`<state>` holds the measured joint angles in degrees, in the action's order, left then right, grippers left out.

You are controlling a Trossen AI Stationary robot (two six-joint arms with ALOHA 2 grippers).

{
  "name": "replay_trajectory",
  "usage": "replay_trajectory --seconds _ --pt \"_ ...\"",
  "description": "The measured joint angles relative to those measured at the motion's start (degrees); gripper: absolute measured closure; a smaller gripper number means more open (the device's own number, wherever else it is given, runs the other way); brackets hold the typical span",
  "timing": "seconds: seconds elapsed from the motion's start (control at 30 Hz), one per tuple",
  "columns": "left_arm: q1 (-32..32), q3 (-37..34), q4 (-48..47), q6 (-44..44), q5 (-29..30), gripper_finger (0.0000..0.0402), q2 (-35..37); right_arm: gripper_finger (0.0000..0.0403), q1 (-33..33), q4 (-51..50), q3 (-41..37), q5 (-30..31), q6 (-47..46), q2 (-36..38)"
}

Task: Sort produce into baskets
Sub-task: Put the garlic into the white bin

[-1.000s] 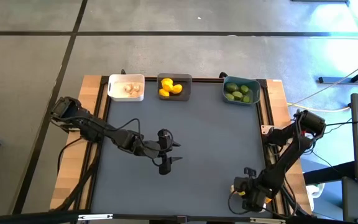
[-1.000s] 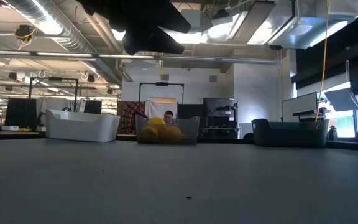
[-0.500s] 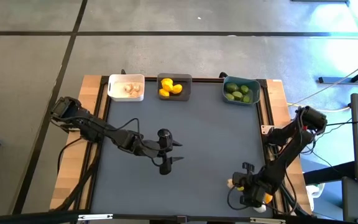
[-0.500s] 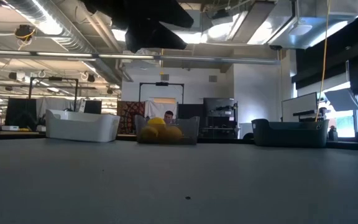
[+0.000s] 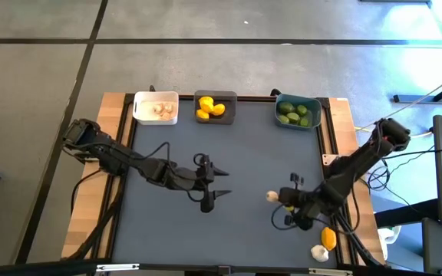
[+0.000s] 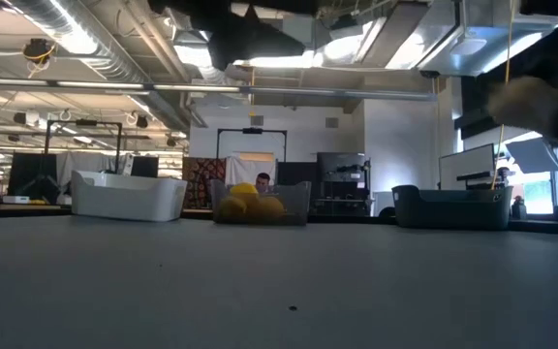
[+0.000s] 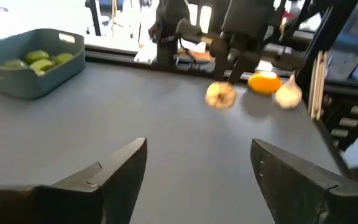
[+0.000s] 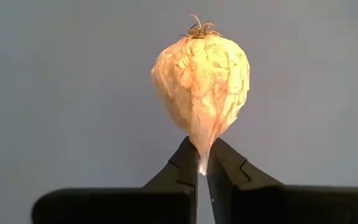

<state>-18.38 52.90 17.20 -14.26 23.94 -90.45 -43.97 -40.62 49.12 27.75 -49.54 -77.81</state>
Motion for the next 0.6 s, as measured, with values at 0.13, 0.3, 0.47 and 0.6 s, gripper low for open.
replay_trajectory --seconds 0.13,0.3,0.47,0.6 --pt "0.6 0.0 3.8 0.1 0.1 0.0081 0.0 0.0385 3.8 3.8 0.0 3.3 6.5 0.6" --pt "1.6 0.0 5.0 0.5 0.1 0.0049 0.0 0.0383 8.4 12.0 0.0 4.9 16.0 0.3" --pt "2.3 0.0 5.3 1.2 0.1 0.0046 -0.4 0.0383 12.6 20.3 0.0 4.9 24.4 0.3" --pt "2.3 0.0 7.1 1.3 0.1 0.0051 -1.7 0.0382 15.0 26.5 0.0 5.0 30.4 0.3"
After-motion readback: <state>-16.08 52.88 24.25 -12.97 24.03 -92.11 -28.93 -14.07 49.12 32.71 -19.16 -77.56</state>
